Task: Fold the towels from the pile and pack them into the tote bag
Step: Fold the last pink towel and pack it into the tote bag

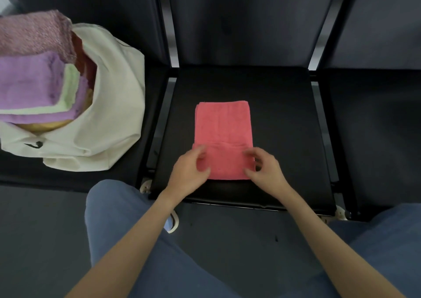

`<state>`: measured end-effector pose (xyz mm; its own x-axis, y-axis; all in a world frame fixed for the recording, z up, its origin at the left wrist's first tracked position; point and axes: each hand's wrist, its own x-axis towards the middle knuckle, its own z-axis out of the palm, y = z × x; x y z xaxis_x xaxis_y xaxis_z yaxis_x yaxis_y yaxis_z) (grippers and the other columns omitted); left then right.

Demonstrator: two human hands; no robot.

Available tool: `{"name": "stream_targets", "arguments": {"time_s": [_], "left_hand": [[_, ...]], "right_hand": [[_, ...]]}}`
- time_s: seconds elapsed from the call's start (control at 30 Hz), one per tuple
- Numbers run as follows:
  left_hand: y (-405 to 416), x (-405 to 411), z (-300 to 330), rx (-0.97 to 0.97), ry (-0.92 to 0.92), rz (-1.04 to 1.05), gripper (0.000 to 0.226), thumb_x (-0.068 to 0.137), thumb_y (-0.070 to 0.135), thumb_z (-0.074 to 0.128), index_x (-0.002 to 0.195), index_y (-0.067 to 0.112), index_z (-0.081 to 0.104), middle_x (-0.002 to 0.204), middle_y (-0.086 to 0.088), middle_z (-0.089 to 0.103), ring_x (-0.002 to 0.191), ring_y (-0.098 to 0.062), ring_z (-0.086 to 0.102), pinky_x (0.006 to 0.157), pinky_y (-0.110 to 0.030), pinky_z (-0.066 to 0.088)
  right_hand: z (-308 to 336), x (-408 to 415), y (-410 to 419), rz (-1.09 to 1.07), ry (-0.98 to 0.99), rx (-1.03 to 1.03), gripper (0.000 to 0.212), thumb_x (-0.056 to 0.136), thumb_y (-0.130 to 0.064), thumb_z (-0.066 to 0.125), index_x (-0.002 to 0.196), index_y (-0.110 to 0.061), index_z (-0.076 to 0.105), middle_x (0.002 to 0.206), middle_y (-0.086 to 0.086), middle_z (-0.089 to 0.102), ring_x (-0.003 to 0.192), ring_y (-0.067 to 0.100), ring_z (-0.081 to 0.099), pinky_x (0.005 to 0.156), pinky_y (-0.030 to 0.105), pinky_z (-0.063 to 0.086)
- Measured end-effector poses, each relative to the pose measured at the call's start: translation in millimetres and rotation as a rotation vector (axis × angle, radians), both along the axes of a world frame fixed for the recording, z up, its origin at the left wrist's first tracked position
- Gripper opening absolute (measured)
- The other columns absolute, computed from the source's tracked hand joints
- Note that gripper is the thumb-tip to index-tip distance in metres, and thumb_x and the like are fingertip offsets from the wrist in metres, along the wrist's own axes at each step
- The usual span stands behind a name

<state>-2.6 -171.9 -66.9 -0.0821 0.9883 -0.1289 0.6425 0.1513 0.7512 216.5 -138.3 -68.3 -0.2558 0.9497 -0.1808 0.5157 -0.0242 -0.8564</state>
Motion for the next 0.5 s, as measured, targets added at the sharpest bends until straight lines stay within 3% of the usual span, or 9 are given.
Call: {"name": "stream_targets", "arguments": {"time_s": [0.1, 0.17, 0.23, 0.33, 0.4, 0.47, 0.5], "left_hand": [[-8.7, -12.0, -5.8, 0.042, 0.427, -0.36, 0.055, 0.083, 0.024, 0.066, 0.136, 0.012, 0.054, 0.141, -0.001, 0.053, 0.127, -0.018, 0.051, 0.105, -0.028, 0.039], [-7.9, -17.1, -9.9, 0.042, 0.487, -0.447, 0.053, 0.082, 0.019, 0.067, 0.133, 0.009, 0.057, 0.144, -0.004, 0.05, 0.129, -0.021, 0.051, 0.106, -0.031, 0.039], [-4.3, -21.3, -13.5, 0.062, 0.531, -0.487, 0.05, 0.079, 0.011, 0.067, 0.128, 0.006, 0.061, 0.14, -0.006, 0.054, 0.123, -0.025, 0.056, 0.103, -0.034, 0.044], [-1.4, -18.8, -12.2, 0.074, 0.587, -0.503, 0.045, 0.078, 0.006, 0.064, 0.123, 0.003, 0.064, 0.136, -0.008, 0.057, 0.118, -0.026, 0.059, 0.098, -0.035, 0.047], [-0.8, -13.1, -6.0, 0.07, 0.592, -0.496, 0.034, 0.079, 0.007, 0.061, 0.111, 0.004, 0.07, 0.133, -0.006, 0.06, 0.113, -0.025, 0.061, 0.095, -0.034, 0.048], [-1.1, -9.7, 3.7, 0.045, 0.543, -0.47, 0.011, 0.075, 0.012, 0.058, 0.074, 0.013, 0.069, 0.112, -0.003, 0.069, 0.094, -0.023, 0.064, 0.082, -0.035, 0.053], [-3.0, -9.1, 8.9, 0.019, 0.501, -0.461, 0.013, 0.073, 0.017, 0.056, 0.06, 0.018, 0.056, 0.094, -0.001, 0.069, 0.08, -0.02, 0.061, 0.073, -0.036, 0.053]], "right_hand": [[-5.8, 9.7, -1.4, 0.282, -0.305, 0.125, 0.057, 0.079, -0.004, 0.065, 0.134, -0.008, 0.052, 0.145, 0.004, 0.045, 0.136, 0.017, 0.04, 0.112, 0.021, 0.028], [-10.8, 10.9, -2.3, 0.422, -0.525, 0.218, 0.061, 0.08, -0.008, 0.063, 0.139, -0.007, 0.046, 0.153, 0.007, 0.033, 0.143, 0.018, 0.028, 0.118, 0.029, 0.019], [-14.1, 9.1, -4.2, 0.443, -0.641, 0.303, 0.06, 0.078, -0.008, 0.064, 0.136, -0.007, 0.051, 0.151, 0.009, 0.036, 0.141, 0.021, 0.032, 0.116, 0.034, 0.021], [-17.3, 6.3, -6.4, 0.405, -0.681, 0.379, 0.049, 0.062, -0.007, 0.075, 0.111, -0.008, 0.07, 0.129, 0.011, 0.061, 0.121, 0.026, 0.057, 0.097, 0.039, 0.046], [-17.1, 5.4, -4.5, 0.377, -0.688, 0.423, 0.036, 0.059, -0.008, 0.076, 0.095, -0.009, 0.074, 0.112, 0.009, 0.07, 0.107, 0.026, 0.066, 0.083, 0.037, 0.054], [-9.1, 5.4, -4.2, 0.356, -0.689, 0.389, 0.019, 0.067, -0.013, 0.064, 0.084, -0.01, 0.07, 0.095, 0.007, 0.071, 0.092, 0.027, 0.067, 0.079, 0.035, 0.054], [-4.6, 7.0, -5.0, 0.342, -0.676, 0.354, 0.014, 0.07, -0.016, 0.058, 0.079, -0.009, 0.066, 0.085, 0.005, 0.068, 0.082, 0.026, 0.064, 0.076, 0.034, 0.051]]}}
